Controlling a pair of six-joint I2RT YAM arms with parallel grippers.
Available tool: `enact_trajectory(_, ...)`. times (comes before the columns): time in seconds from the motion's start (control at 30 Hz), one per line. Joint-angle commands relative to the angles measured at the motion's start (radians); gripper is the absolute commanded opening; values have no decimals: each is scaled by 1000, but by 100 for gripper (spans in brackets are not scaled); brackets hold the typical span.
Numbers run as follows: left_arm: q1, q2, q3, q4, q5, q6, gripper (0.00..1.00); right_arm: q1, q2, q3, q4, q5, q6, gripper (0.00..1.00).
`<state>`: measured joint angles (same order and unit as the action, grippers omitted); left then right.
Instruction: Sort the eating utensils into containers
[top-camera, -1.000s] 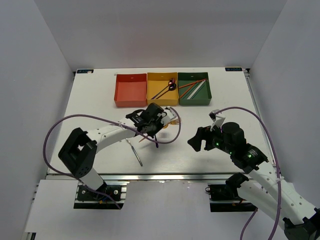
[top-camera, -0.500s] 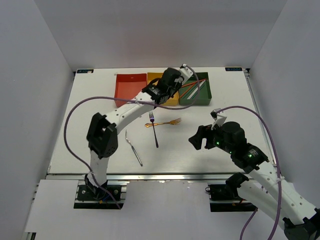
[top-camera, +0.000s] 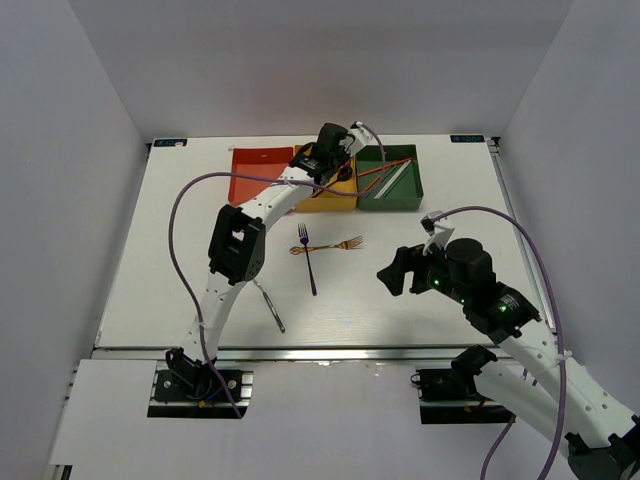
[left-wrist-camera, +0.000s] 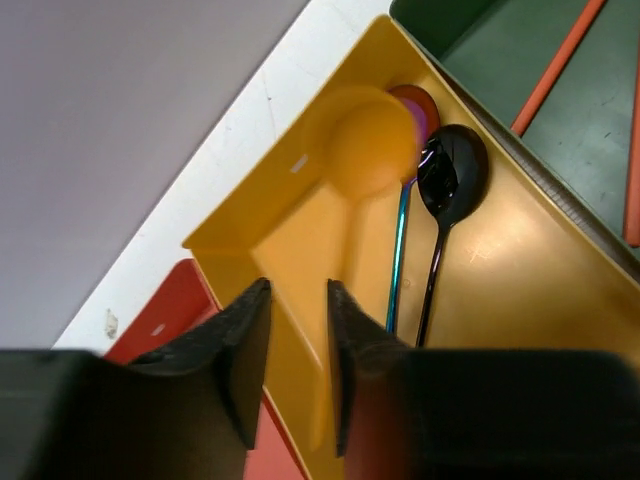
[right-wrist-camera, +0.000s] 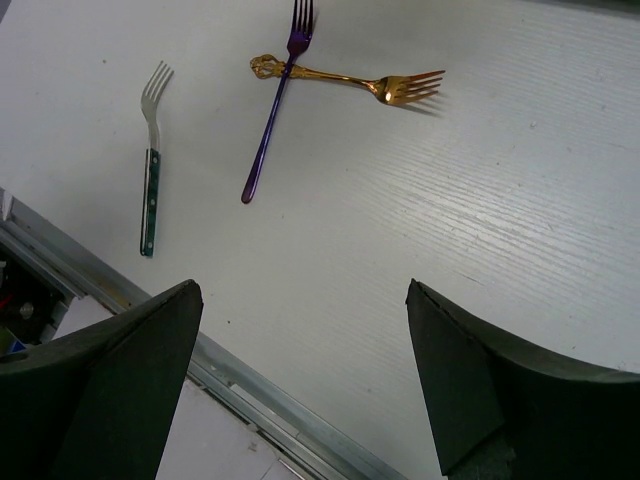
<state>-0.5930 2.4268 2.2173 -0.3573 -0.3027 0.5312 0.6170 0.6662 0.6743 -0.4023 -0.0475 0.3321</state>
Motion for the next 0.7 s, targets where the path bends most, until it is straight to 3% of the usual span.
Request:
enact_trajectory(0.0,16,-25,47,64,68,-5,42,-2,-17,54,-3,6,-21,87)
enact_trajectory(0.07,16,-34,7,92,76,-14,61,-2,-14,65,-1,11,-22,87)
enact_trajectory(0.13,16,-52,-19,116,82,-34,73,-2,-4,76,-1,11,-22,87)
enact_trajectory(0.23,16,-74,-25,144,31,-66,81,-2,12,82,0,14,-24,87)
enact_trajectory(0.3,16,-100,-4,132,-48,-155,98,-2,22,74,13,9,-18,87)
enact_trajectory(0.4,18,-214,-13,87,-162,-403,98,-2,32,59,36,15,-4,89)
enact_trajectory(0.47,21,-369,-141,66,-278,-607,98,-3,30,47,42,43,4,89)
enact_trajectory(0.5,25,-435,-210,49,-271,-764,98,-3,32,45,40,79,13,89)
enact_trajectory(0.57,48,-614,-351,50,-129,-854,98,-2,33,45,33,107,16,89)
enact_trajectory(0.67,33,-788,-572,-11,-81,-1049,98,-3,52,51,-6,138,24,89)
